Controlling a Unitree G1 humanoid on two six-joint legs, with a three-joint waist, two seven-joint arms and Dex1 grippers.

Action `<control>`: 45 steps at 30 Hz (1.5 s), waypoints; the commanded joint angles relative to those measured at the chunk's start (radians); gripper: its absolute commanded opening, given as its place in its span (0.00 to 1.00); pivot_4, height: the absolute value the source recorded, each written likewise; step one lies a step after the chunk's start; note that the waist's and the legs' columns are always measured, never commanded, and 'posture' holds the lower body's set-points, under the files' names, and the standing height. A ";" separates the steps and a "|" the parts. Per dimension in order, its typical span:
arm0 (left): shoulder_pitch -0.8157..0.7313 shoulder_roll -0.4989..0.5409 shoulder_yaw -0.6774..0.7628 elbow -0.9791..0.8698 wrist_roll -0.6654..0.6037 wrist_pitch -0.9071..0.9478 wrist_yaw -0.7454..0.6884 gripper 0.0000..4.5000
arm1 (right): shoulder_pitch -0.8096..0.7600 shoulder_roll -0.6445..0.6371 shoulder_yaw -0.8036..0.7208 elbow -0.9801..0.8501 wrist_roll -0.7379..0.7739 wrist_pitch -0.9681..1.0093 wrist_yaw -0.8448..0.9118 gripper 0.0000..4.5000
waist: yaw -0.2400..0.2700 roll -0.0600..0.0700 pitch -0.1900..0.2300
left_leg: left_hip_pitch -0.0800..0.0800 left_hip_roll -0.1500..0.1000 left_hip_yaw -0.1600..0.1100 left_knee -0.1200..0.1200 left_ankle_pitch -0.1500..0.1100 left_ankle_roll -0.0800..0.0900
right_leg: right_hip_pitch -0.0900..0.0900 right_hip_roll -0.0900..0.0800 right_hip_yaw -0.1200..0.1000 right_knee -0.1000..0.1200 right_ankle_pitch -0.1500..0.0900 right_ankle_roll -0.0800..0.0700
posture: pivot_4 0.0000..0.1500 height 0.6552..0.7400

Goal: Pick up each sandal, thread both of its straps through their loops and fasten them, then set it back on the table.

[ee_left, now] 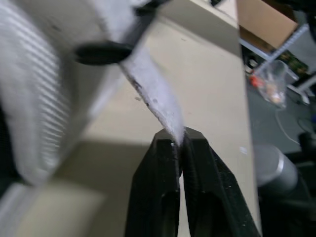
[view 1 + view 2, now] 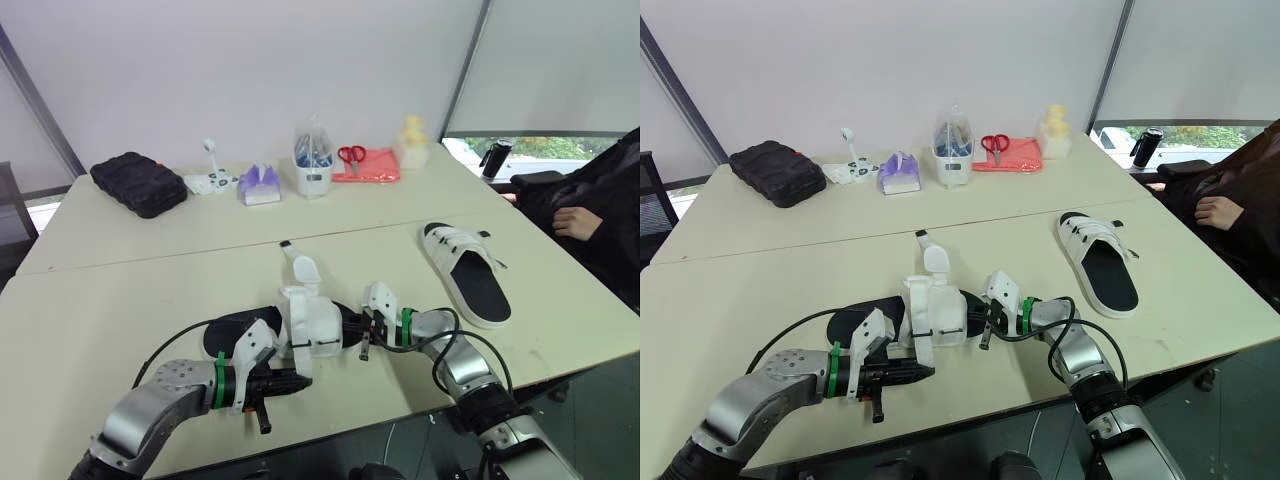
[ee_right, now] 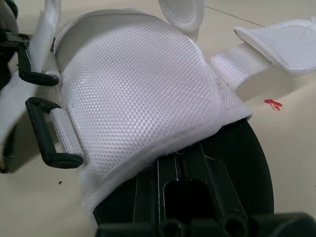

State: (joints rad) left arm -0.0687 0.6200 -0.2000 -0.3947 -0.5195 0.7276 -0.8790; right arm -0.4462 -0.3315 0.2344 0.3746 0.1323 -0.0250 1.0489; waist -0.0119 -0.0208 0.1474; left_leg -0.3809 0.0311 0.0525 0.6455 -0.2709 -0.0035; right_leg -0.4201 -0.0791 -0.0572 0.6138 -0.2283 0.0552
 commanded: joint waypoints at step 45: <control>-0.406 -0.170 0.458 0.340 -0.747 0.289 0.440 0.99 | 0.042 0.046 0.068 0.158 -0.066 0.039 0.009 0.00 | -0.010 -0.005 -0.001 | 0.012 0.002 -0.003 0.000 -0.001 -0.001 | 0.011 0.002 0.000 0.001 -0.002 0.000 | 1.00 1.00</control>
State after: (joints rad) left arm -0.4324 0.4311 0.2205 -0.0416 -1.2934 1.0615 -0.4151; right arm -0.4720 -0.2913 0.2273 0.4471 0.1326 -0.0335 1.0546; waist -0.0222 -0.0254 0.1461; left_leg -0.3692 0.0329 0.0499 0.6451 -0.2725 -0.0049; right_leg -0.4090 -0.0775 -0.0574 0.6146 -0.2302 0.0545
